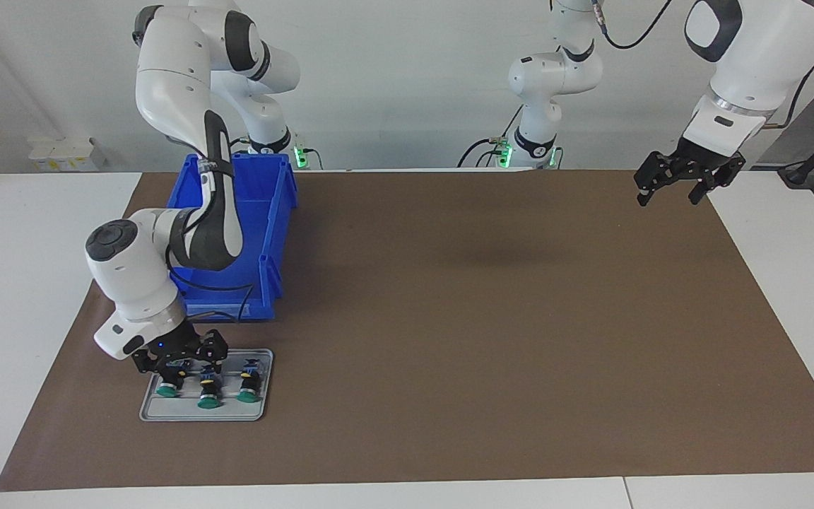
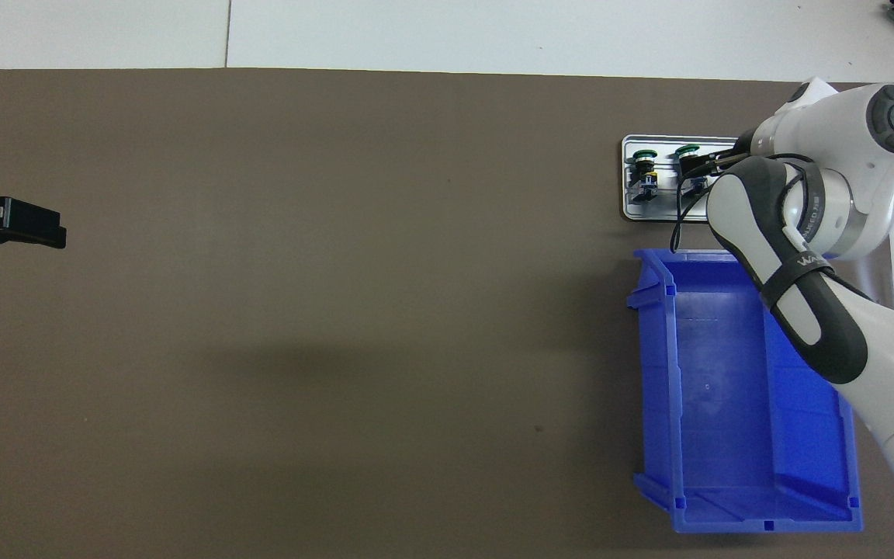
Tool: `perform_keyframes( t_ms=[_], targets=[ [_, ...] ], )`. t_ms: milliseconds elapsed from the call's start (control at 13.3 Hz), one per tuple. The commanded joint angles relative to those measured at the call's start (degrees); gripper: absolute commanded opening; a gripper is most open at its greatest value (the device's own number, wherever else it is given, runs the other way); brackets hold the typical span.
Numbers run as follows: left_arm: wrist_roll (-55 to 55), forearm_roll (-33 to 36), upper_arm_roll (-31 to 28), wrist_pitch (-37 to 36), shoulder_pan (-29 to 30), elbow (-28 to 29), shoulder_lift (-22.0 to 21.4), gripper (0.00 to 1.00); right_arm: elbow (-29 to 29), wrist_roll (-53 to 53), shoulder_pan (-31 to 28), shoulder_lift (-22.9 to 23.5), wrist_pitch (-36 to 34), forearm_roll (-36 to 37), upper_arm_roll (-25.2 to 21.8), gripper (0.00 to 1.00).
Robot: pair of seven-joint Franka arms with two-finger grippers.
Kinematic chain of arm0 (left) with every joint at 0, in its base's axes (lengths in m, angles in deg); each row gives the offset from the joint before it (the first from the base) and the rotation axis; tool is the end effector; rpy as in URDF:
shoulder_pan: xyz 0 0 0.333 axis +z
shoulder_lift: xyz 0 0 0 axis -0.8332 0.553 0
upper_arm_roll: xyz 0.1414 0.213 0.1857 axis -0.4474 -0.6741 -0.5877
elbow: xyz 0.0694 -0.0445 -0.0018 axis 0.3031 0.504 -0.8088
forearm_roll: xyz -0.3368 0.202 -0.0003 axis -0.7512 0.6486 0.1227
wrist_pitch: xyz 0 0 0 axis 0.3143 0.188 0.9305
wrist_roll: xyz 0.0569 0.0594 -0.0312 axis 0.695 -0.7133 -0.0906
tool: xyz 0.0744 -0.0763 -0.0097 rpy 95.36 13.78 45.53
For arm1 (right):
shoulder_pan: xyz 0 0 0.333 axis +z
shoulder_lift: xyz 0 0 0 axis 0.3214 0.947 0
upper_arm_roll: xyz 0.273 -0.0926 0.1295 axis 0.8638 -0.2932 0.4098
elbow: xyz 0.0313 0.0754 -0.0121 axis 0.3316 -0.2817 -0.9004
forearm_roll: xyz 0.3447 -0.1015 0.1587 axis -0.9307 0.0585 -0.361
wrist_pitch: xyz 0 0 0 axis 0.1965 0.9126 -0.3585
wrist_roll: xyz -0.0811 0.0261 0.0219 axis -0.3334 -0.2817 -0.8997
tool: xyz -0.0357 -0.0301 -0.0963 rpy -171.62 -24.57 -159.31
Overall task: Place and press button with both arms
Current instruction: 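Reach the right gripper to the metal tray and grasp the middle cylinder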
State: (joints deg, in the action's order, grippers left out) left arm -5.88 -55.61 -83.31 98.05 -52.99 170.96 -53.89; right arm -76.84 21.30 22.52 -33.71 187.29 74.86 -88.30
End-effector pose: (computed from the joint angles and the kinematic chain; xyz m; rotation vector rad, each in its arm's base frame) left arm 0.5595 -0.0168 0.6199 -3.1377 0.0799 -0.0480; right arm 0.7124 -0.0309 0.3323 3.1094 0.2512 0.3491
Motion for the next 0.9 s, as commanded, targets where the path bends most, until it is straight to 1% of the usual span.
perform_keyframes(
  t_ms=[0,150,225,375,600,675,750,825],
  targets=[
    [-0.4,-0.5,0.2,0.4,0.6,1.8,-1.6,1.00,-3.1,-3.8,0.1,0.4,5.1,-1.6,0.0,0.91],
    [-0.4,-0.5,0.3,0.4,0.6,1.8,-1.6,1.00,-3.4,-4.0,0.1,0.9,6.2,-1.6,0.0,0.85],
    [-0.4,-0.5,0.3,0.4,0.6,1.8,-1.6,1.00,-3.3,-4.0,0.1,1.1,6.5,-1.6,0.0,0.84],
    [-0.4,-0.5,0.3,0.4,0.6,1.8,-1.6,1.00,-3.3,-3.6,0.2,1.2,6.6,-1.7,0.1,0.77],
    [-0.4,-0.5,0.3,0.4,0.6,1.8,-1.6,1.00,-3.3,-3.8,0.6,1.8,7.4,-4.1,0.0,0.74],
    [-0.4,-0.5,0.3,0.4,0.6,1.8,-1.6,1.00,-3.3,-4.0,0.6,2.1,7.5,-4.1,0.1,0.69],
    [-0.4,-0.5,0.3,0.4,0.6,1.8,-1.6,1.00,-3.4,-4.6,0.4,2.1,7.4,-4.1,0.1,0.47],
    [-0.4,-0.5,0.3,0.4,0.6,1.8,-1.6,1.00,-3.4,-5.6,0.4,2.2,7.6,-4.2,0.0,0.17]
  ],
)
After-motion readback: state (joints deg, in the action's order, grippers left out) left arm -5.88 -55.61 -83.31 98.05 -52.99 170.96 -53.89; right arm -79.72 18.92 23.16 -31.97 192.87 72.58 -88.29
